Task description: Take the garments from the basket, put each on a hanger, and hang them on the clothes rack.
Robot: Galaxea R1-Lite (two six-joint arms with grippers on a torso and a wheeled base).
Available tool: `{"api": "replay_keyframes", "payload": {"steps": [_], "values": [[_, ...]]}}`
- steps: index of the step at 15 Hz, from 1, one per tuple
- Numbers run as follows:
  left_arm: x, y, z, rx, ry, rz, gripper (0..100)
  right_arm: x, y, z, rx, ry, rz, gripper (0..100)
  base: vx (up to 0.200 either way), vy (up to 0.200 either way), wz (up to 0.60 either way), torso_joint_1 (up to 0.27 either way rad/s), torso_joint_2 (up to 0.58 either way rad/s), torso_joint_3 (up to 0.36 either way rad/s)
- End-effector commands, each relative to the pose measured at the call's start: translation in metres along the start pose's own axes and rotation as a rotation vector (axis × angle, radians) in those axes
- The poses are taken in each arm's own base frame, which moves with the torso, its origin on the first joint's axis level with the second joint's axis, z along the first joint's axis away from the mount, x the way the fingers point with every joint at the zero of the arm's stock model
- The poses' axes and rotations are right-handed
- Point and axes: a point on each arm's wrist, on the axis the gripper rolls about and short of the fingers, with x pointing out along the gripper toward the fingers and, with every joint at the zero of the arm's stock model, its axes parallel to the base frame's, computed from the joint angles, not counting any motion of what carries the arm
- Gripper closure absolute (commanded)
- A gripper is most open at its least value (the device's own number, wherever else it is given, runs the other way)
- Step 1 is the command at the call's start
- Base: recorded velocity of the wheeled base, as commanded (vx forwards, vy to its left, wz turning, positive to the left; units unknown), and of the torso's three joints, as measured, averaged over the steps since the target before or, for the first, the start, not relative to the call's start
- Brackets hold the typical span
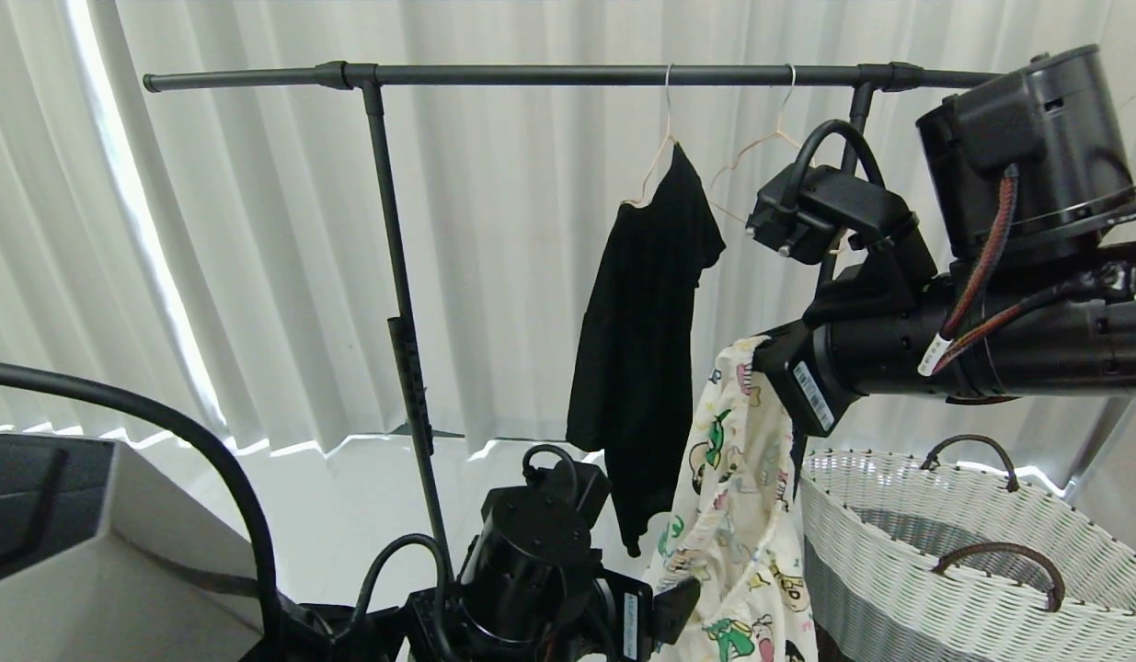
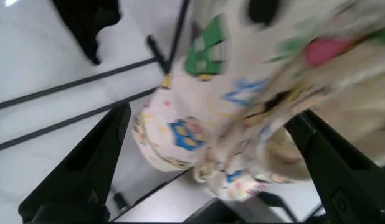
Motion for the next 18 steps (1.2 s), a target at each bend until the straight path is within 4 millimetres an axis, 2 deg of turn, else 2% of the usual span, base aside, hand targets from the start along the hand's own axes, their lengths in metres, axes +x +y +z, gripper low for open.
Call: {"api": "replay_keyframes", "payload": {"steps": [1,3,7,9,10,13,15,18], "values": [[0.007,0.011,-0.022,0.025,0.078,0.069,0,-0.003,-0.002,-0.001,0.001,0.014,-0.004,100,0.000,0.000,0.00,0.000,0.00,0.000],[-0.005,0.019,-0.031,0.026,0.108,0.095,0,-0.011,-0.006,-0.007,0.003,0.057,-0.009,100,0.000,0.000,0.00,0.000,0.00,0.000],[-0.034,0.019,-0.020,0.049,0.048,0.076,0,-0.006,-0.019,-0.025,0.024,0.146,-0.083,100,0.000,0.000,0.00,0.000,0.00,0.000],[-0.046,0.028,-0.021,0.095,0.050,0.099,0,-0.008,-0.022,-0.028,0.031,0.156,-0.101,100,0.000,0.000,0.00,0.000,0.00,0.000],[-0.048,0.028,-0.022,0.096,0.051,0.101,100,-0.010,-0.022,-0.028,0.033,0.153,-0.103,100,0.000,0.000,0.00,0.000,0.00,0.000],[-0.057,0.027,-0.018,0.114,0.020,0.102,100,-0.022,-0.022,-0.030,0.034,0.140,-0.107,100,0.000,0.000,0.00,0.000,0.00,0.000],[-0.071,0.032,-0.014,0.217,-0.017,0.125,100,-0.041,-0.022,-0.042,0.032,0.188,-0.105,100,0.000,0.000,0.00,0.000,0.00,0.000],[-0.094,0.041,0.008,0.350,-0.125,0.178,100,-0.064,-0.020,-0.054,0.041,0.216,-0.100,100,0.000,0.000,0.00,0.000,0.00,0.000]]}}
